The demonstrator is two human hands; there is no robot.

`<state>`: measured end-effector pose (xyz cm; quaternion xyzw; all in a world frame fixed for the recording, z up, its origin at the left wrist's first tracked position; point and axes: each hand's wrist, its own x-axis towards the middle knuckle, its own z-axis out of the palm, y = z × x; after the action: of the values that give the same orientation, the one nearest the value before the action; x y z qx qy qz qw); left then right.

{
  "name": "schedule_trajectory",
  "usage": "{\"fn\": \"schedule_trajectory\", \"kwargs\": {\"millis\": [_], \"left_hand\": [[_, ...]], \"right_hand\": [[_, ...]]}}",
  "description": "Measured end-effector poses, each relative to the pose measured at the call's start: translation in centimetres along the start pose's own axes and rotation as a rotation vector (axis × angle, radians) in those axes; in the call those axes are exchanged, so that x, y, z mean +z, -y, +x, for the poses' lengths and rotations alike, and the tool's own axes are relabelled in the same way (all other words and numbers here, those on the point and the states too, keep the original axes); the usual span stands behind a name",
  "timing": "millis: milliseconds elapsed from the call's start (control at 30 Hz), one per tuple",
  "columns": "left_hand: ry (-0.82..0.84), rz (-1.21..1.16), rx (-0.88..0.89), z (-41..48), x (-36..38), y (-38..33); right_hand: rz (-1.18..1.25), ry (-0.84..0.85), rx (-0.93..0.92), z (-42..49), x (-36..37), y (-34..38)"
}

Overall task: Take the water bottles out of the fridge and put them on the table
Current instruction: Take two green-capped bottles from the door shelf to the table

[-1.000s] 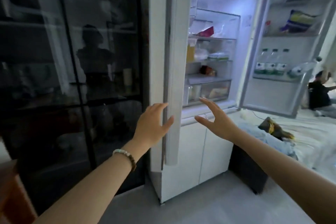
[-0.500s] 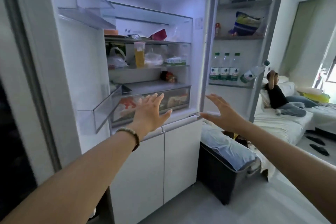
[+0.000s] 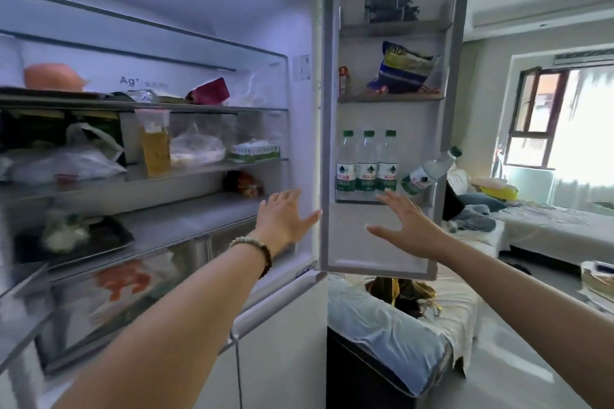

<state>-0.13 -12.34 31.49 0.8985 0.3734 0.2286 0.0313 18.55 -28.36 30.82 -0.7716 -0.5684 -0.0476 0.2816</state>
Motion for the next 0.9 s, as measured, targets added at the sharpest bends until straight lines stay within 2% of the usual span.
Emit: {"fn": "schedule_trajectory", "kwargs": {"millis": [267,633,767,900], "left_hand": [[-0.036,-0.069,0.145,12.4,4.8,-2.8],[-0.180,-0.273,0.226,26.6,10.3,-14.5],[-0.161,-0.336,0.176,31.2,11.9,-17.7],[-0.149,-0.275,0.139,34.5,12.9,-19.3]], "right_hand": [[0.018,-0.161,0.096,9.4,-1.7,-9.3],[-0.152,-0.437,-0.031,18.3,-7.4,-23.5],[0.007,-0.417,-0.085,21.1,-8.1,-27.1],[0.129,-0.402,-0.141,23.4,-6.7,-28.8]]}}
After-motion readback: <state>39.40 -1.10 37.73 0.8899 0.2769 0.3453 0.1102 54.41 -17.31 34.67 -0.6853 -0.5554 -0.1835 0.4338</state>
